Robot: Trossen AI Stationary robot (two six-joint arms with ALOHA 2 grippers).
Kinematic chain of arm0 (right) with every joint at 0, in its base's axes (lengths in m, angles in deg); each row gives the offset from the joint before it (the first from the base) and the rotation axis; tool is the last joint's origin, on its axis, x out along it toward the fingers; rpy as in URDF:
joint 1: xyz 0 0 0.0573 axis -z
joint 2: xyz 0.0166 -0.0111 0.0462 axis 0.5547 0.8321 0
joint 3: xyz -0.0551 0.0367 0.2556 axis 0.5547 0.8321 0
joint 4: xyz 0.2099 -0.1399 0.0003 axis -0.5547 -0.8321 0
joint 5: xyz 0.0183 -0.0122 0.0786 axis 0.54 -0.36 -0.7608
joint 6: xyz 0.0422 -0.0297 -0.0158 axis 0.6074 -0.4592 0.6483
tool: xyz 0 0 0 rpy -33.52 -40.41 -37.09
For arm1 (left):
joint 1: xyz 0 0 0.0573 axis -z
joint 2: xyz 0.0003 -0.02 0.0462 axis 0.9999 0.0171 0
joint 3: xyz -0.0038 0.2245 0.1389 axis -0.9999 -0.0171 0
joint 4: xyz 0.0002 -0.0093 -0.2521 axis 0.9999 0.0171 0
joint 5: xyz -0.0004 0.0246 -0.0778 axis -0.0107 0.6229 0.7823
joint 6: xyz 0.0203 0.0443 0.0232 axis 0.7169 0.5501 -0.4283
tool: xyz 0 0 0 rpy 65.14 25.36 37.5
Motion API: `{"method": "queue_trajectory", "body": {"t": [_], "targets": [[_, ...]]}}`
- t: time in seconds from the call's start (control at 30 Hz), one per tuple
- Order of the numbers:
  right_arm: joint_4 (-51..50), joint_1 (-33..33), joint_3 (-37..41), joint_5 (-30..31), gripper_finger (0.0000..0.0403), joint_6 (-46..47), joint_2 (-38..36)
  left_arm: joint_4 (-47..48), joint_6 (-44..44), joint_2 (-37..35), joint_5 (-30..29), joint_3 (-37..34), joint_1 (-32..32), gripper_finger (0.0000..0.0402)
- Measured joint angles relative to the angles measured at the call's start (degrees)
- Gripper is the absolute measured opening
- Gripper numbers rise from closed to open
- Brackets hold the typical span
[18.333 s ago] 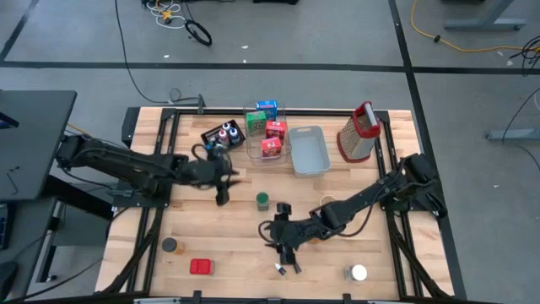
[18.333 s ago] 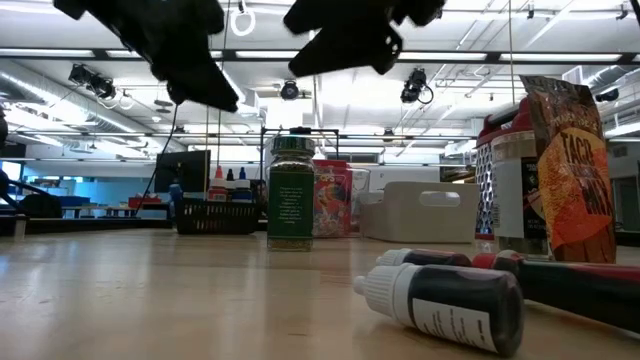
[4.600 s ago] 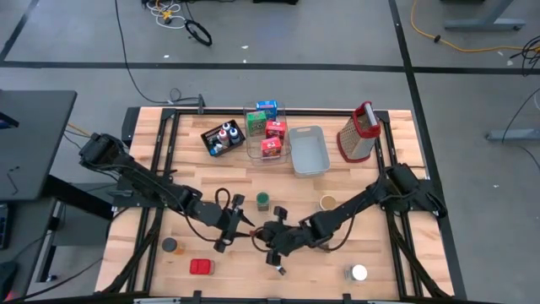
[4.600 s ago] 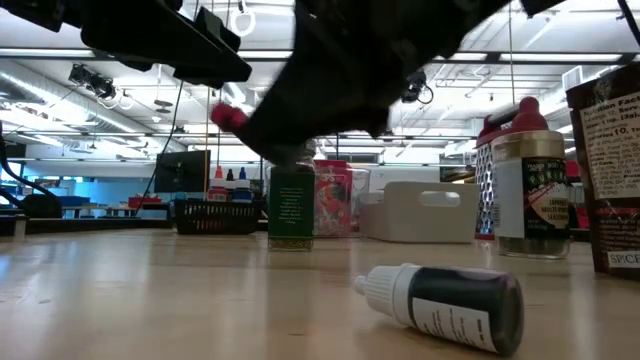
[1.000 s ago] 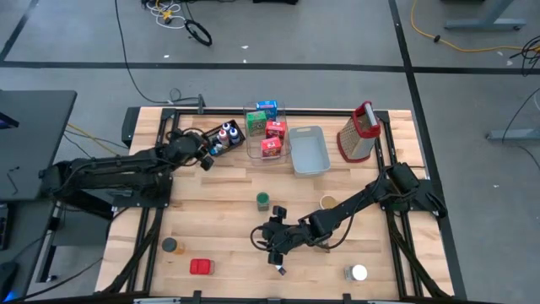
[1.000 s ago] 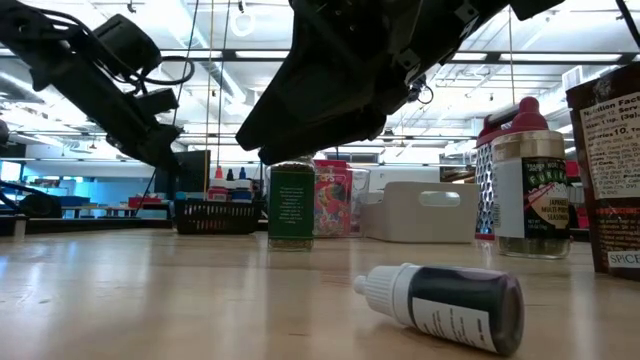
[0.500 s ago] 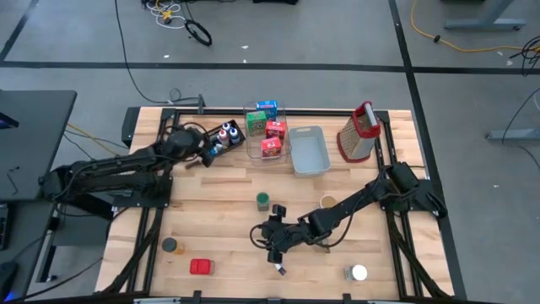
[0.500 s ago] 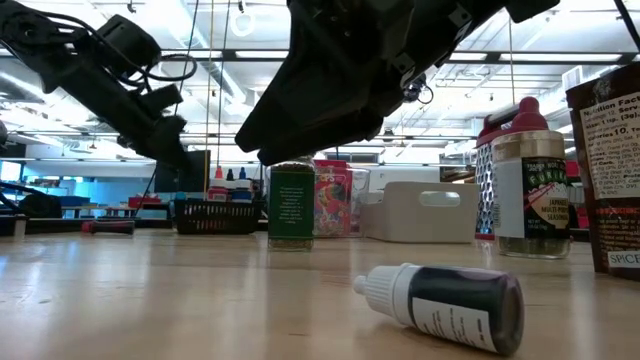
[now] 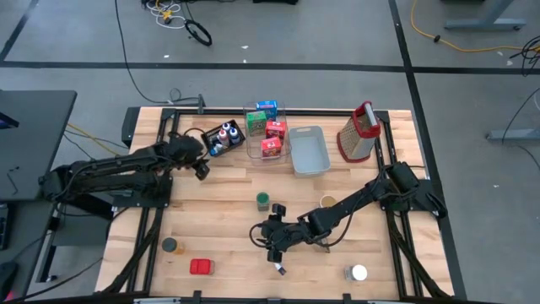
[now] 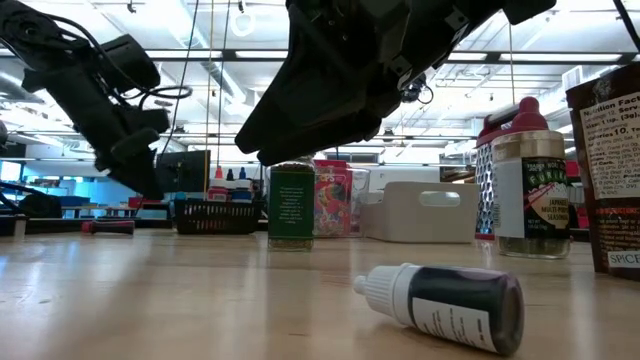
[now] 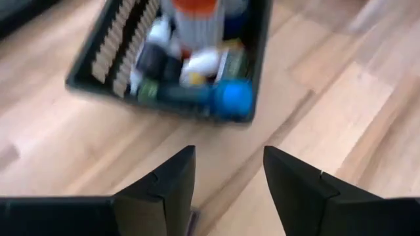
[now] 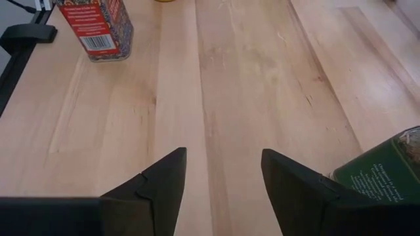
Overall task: Pick & Place Kitchen Items
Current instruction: Put the top small red food coloring bottle into the black bin
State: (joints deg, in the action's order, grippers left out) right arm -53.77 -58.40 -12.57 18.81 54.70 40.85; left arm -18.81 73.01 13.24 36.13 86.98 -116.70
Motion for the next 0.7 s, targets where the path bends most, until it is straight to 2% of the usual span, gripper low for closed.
{"method": "queue_trajectory", "body": {"t": [0.23, 0.4, 0.57, 0.7], "targets": [[-0.01, -0.02, 0.00, -0.09, 0.0210, 0.01, 0.00, 4.06, -5.97, 1.23, -5.55, -0.39, -0.01, 0.0190], [0.03, -0.02, 0.00, -2.08, 0.0210, 0.00, 0.00, 3.94, -5.83, 5.16, -3.86, -0.40, 0.03, 0.0190], [0.04, -0.02, 0.00, -2.47, 0.0210, 0.01, 0.00, 3.17, -6.09, 10.34, -7.19, -0.44, 0.00, 0.0190], [0.04, -0.02, 0.00, -2.57, 0.0210, 0.00, 0.00, 3.03, -6.71, 13.14, -3.74, -0.43, 0.00, 0.0190]]}}
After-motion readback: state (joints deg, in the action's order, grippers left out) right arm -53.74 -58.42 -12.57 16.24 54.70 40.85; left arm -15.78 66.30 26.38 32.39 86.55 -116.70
